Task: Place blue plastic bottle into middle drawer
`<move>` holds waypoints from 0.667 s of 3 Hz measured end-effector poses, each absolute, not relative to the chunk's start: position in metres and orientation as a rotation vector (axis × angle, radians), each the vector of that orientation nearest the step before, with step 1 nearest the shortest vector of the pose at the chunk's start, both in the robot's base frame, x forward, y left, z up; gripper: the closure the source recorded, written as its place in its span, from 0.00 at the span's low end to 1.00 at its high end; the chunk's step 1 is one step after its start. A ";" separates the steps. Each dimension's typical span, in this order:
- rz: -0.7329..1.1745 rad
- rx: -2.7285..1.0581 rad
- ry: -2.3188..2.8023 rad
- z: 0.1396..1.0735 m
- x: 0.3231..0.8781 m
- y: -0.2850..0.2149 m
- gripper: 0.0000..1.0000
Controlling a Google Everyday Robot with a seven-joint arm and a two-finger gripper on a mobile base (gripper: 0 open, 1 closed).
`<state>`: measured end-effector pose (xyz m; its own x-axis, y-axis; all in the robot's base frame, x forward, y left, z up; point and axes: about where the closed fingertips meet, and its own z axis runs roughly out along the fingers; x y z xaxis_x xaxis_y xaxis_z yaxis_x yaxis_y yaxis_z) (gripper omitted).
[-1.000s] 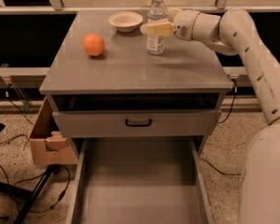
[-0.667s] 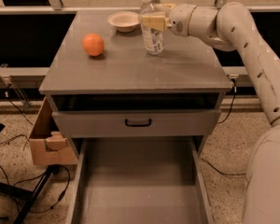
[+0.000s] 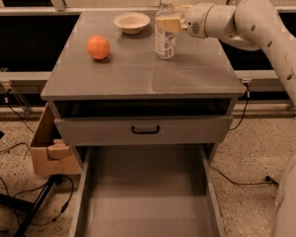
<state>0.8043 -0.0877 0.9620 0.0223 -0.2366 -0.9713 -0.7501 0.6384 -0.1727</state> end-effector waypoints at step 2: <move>0.231 -0.675 1.670 1.016 0.719 -0.189 1.00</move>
Offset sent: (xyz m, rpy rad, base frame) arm -0.1695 -0.1846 0.0912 -0.1030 0.0391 -0.4857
